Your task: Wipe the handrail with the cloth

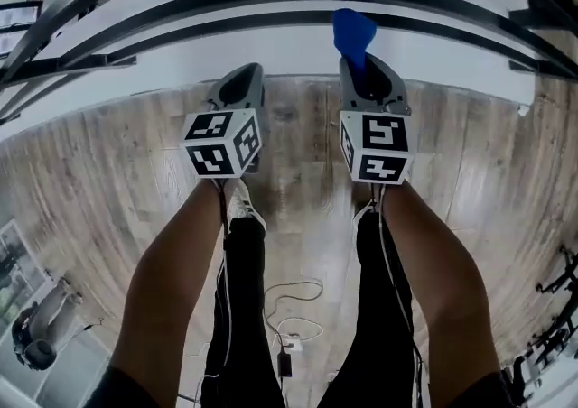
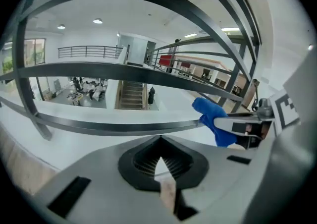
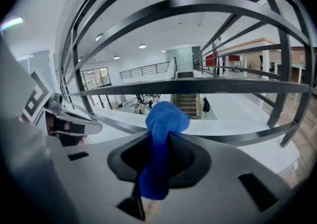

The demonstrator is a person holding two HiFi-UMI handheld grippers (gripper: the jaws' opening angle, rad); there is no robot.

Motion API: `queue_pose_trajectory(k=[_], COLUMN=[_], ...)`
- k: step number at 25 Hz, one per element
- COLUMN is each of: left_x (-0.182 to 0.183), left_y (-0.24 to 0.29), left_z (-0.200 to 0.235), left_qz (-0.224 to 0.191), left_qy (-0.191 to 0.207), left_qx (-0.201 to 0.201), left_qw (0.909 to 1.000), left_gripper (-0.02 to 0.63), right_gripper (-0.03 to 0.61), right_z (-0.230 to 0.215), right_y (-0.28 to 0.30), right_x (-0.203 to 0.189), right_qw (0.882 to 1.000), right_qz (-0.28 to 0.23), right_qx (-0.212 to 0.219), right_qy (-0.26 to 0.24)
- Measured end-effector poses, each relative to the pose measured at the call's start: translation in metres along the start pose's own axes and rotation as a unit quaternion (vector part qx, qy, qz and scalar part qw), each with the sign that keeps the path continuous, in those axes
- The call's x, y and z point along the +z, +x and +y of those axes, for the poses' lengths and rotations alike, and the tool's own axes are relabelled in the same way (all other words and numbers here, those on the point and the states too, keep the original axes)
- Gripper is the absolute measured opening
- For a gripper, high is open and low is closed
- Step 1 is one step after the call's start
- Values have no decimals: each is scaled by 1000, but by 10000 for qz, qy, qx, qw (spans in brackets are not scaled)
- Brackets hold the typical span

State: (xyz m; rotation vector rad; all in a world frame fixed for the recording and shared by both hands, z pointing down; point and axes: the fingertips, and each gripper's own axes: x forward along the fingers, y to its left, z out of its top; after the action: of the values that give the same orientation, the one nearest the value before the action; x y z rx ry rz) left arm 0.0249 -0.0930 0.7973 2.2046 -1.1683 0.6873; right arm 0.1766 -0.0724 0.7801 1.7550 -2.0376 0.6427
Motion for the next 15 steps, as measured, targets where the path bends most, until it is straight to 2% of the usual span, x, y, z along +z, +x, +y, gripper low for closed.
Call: queue_pose_trajectory(k=[4, 7, 10, 15], left_x=[-5, -2, 1, 3], left_y=[-52, -89, -123, -156], left_z=[126, 220, 310, 416], left_qz=[-59, -148, -219, -125], left_qy=[-158, -270, -424, -111], left_qx=[411, 731, 1050, 1350], left_qw=[9990, 9968, 9933, 9907], left_gripper=[3, 3, 4, 3], right_gripper=[98, 98, 98, 98], right_z=[124, 209, 286, 390], right_y=[58, 104, 146, 211], right_x=[4, 16, 27, 43], right_qw=[9991, 9976, 9958, 9924], right_qz=[174, 238, 351, 568], right_qx=[383, 634, 837, 1088], right_qy=[-111, 124, 131, -95])
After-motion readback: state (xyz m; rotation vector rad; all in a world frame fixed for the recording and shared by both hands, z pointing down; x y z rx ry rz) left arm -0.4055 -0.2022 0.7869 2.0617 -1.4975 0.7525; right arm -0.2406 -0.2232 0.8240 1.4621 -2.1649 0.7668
